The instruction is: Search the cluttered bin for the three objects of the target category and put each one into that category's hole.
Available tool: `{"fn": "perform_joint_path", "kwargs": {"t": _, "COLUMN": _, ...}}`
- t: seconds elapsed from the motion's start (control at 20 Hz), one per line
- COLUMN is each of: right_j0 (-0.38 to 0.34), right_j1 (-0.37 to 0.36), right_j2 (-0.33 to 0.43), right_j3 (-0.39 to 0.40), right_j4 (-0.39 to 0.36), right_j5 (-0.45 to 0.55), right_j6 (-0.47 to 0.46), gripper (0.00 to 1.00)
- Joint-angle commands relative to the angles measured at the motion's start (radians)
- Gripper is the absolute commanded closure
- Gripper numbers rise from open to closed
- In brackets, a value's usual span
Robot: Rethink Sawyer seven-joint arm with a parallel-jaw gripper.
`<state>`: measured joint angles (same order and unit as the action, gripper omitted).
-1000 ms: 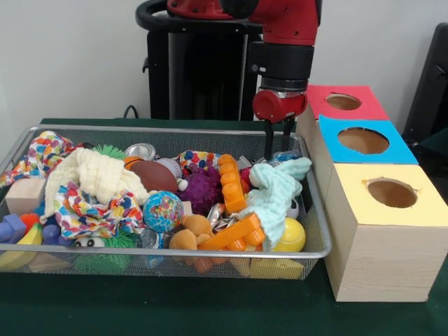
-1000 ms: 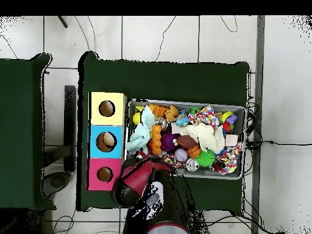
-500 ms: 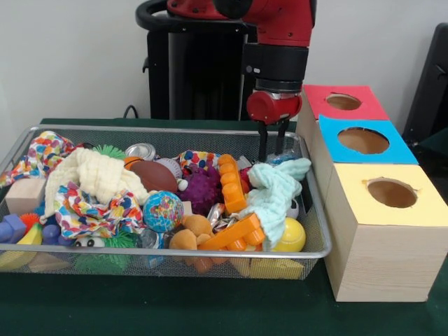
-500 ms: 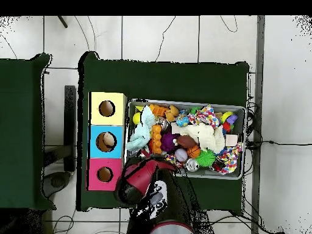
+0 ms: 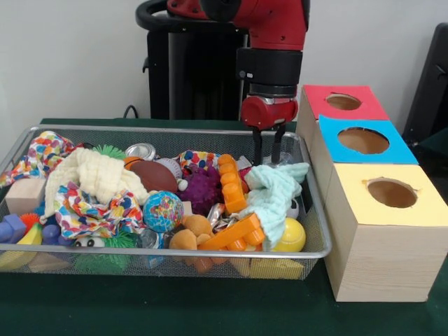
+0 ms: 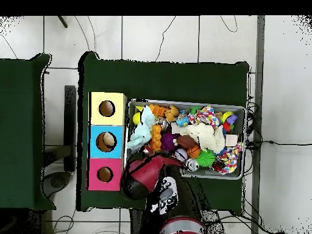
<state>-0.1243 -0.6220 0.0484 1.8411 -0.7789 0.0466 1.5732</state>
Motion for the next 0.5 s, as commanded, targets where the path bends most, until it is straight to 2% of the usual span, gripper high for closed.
{"fn": "perform_joint_path", "kwargs": {"t": 0.05, "right_j0": -0.116, "right_j1": 0.081, "right_j2": 0.222, "right_j3": -0.079, "right_j4": -0.028, "right_j5": 0.094, "right_j6": -0.048, "gripper": 0.00}}
{"fn": "perform_joint_path", "kwargs": {"t": 0.35, "right_j0": -0.236, "right_j1": 0.154, "right_j2": 0.357, "right_j3": -0.039, "right_j4": 0.008, "right_j5": 0.154, "right_j6": -0.063, "gripper": 0.00}}
{"fn": "perform_joint_path", "kwargs": {"t": 0.5, "right_j0": -0.275, "right_j1": 0.186, "right_j2": 0.392, "right_j3": -0.026, "right_j4": 0.036, "right_j5": 0.187, "right_j6": -0.050, "gripper": 0.00}}
